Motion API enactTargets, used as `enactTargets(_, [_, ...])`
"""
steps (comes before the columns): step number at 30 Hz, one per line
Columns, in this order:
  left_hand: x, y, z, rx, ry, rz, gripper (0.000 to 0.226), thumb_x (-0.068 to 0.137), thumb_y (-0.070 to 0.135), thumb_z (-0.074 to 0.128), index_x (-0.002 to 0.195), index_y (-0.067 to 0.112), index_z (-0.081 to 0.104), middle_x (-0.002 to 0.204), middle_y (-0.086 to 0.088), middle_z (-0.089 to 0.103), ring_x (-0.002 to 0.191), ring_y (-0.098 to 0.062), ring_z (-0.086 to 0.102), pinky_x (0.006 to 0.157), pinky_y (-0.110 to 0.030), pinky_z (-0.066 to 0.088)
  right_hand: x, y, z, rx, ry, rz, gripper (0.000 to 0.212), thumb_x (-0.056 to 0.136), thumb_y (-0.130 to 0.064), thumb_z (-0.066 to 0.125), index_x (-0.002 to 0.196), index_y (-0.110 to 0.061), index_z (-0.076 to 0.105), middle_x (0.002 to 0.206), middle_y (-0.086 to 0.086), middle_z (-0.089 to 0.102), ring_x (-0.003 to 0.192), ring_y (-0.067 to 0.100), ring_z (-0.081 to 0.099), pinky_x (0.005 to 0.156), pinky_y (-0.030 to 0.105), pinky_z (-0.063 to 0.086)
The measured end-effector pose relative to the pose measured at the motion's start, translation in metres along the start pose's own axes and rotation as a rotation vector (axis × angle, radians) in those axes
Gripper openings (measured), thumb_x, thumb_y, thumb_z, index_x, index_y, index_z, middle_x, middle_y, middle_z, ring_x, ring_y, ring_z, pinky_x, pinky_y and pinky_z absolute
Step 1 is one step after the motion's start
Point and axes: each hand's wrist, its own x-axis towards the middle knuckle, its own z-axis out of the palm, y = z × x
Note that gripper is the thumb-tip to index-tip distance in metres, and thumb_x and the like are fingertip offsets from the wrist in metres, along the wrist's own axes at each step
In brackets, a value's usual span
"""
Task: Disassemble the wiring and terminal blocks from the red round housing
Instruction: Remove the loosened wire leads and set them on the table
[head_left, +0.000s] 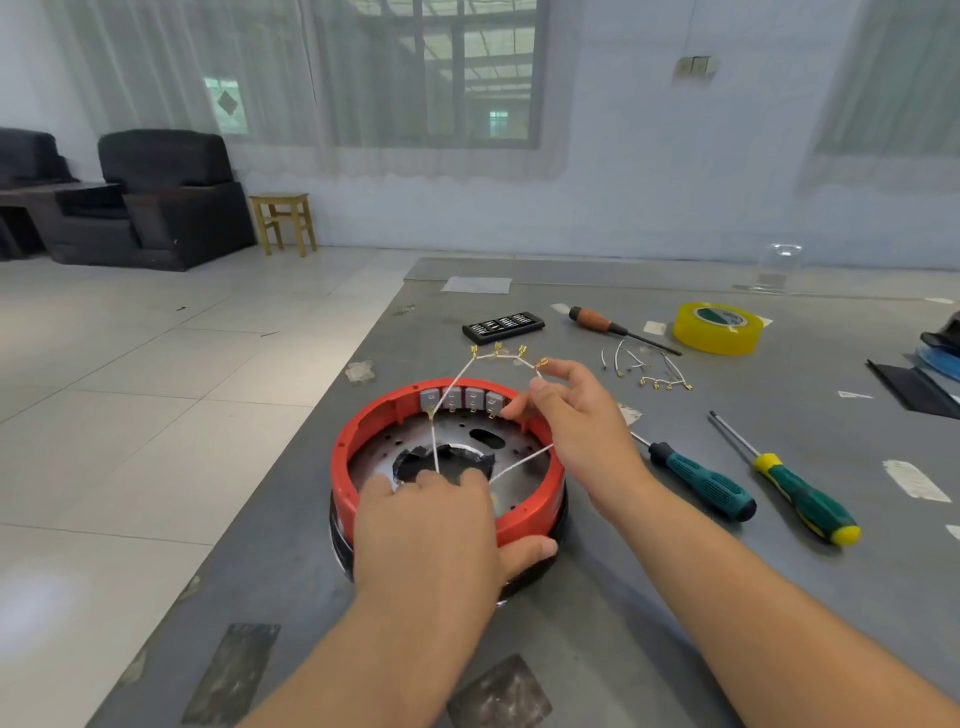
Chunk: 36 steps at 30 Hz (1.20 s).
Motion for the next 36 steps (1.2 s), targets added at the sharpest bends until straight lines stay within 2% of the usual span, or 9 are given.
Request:
enactTargets(3, [-0.009, 0.019, -0.007, -0.015, 0.009, 0.044, 0.086, 0.067, 0.104, 0.013, 0.095, 0.029, 0.044, 0.093, 0.002, 0.069, 0.087, -0.023, 0.067, 0.07, -0.039, 0.023, 0.001, -0.002, -0.001, -0.014, 0.046, -0.002, 0.015, 0.106, -0.024, 0.051, 0.111, -0.011, 0.057, 0.081, 0.0, 0.078, 0.082, 0.006, 0.07, 0.081, 0.025, 0.05])
enactTargets(7, [-0.004, 0.007, -0.022, -0.248, 0.035, -0.05, 0.107, 0.058, 0.107, -0.007, 0.103, 0.036, 0.059, 0.083, 0.005, 0.063, 0.086, -0.024, 0.068, 0.061, -0.034, 0.035, 0.002, -0.004, -0.006, -0.038, 0.058, -0.005, 0.011, 0.105, -0.021, 0.052, 0.101, -0.013, 0.058, 0.077, -0.003, 0.078, 0.077, -0.007, 0.067, 0.066, 0.002, 0.042])
enactTargets(12, [0.028, -0.037, -0.028, -0.464, 0.21, -0.227, 0.054, 0.089, 0.084, 0.037, 0.102, 0.035, 0.053, 0.089, 0.005, 0.067, 0.09, -0.031, 0.064, 0.068, -0.037, 0.043, 0.001, -0.004, -0.006, -0.092, 0.041, 0.014, 0.011, 0.104, -0.026, 0.053, 0.103, -0.018, 0.06, 0.081, -0.002, 0.078, 0.093, 0.015, 0.071, 0.085, 0.029, 0.048])
enactTargets(16, [0.062, -0.051, -0.019, -0.699, 0.116, -0.132, 0.054, 0.095, 0.062, 0.062, 0.139, 0.033, 0.054, 0.112, 0.013, 0.066, 0.104, -0.017, 0.064, 0.083, -0.034, 0.045, 0.0, -0.004, -0.007, -0.095, 0.041, 0.011, 0.011, 0.105, -0.028, 0.052, 0.104, -0.02, 0.06, 0.081, -0.004, 0.078, 0.09, 0.007, 0.071, 0.076, 0.016, 0.044])
enactTargets(20, [0.091, -0.055, -0.011, -0.891, 0.094, -0.014, 0.023, 0.107, 0.019, 0.055, 0.123, 0.021, 0.072, 0.082, 0.01, 0.075, 0.072, -0.006, 0.068, 0.075, -0.031, 0.054, -0.001, -0.005, -0.008, -0.085, 0.027, -0.001, 0.011, 0.104, -0.025, 0.054, 0.103, -0.016, 0.062, 0.079, -0.004, 0.078, 0.082, 0.001, 0.07, 0.065, 0.003, 0.042])
enactTargets(23, [0.109, -0.059, -0.01, -0.739, 0.175, 0.006, 0.03, 0.109, 0.016, 0.047, 0.122, 0.032, 0.069, 0.082, 0.006, 0.071, 0.06, -0.004, 0.059, 0.064, -0.031, 0.049, -0.002, -0.005, -0.008, -0.151, 0.021, -0.016, 0.011, 0.102, -0.024, 0.057, 0.097, -0.02, 0.067, 0.077, -0.006, 0.078, 0.083, 0.006, 0.071, 0.066, 0.005, 0.043])
enactTargets(28, [0.139, -0.062, -0.008, -0.525, 0.117, 0.127, 0.039, 0.106, 0.006, 0.044, 0.126, 0.029, 0.068, 0.1, 0.001, 0.059, 0.096, -0.026, 0.06, 0.082, -0.04, 0.051, -0.001, -0.004, -0.009, -0.18, -0.022, 0.014, 0.014, 0.1, -0.017, 0.06, 0.092, -0.019, 0.071, 0.074, -0.002, 0.077, 0.091, 0.018, 0.071, 0.079, 0.016, 0.051])
enactTargets(32, [0.157, -0.063, -0.001, -0.469, 0.119, 0.223, 0.031, 0.109, 0.013, 0.046, 0.121, 0.026, 0.072, 0.11, -0.003, 0.062, 0.12, -0.032, 0.048, 0.101, -0.045, 0.043, -0.004, -0.007, -0.01, -0.171, -0.06, 0.025, 0.016, 0.1, -0.013, 0.059, 0.09, -0.018, 0.07, 0.072, 0.001, 0.077, 0.092, 0.012, 0.072, 0.068, 0.005, 0.045])
enactTargets(36, [0.168, -0.057, 0.006, -0.596, 0.11, 0.137, 0.024, 0.109, 0.028, 0.053, 0.118, 0.035, 0.074, 0.121, 0.001, 0.058, 0.135, -0.032, 0.037, 0.115, -0.036, 0.028, -0.003, -0.006, -0.009, -0.149, -0.028, 0.045, 0.014, 0.101, -0.014, 0.055, 0.094, -0.014, 0.068, 0.073, -0.001, 0.077, 0.089, 0.013, 0.07, 0.067, 0.006, 0.044])
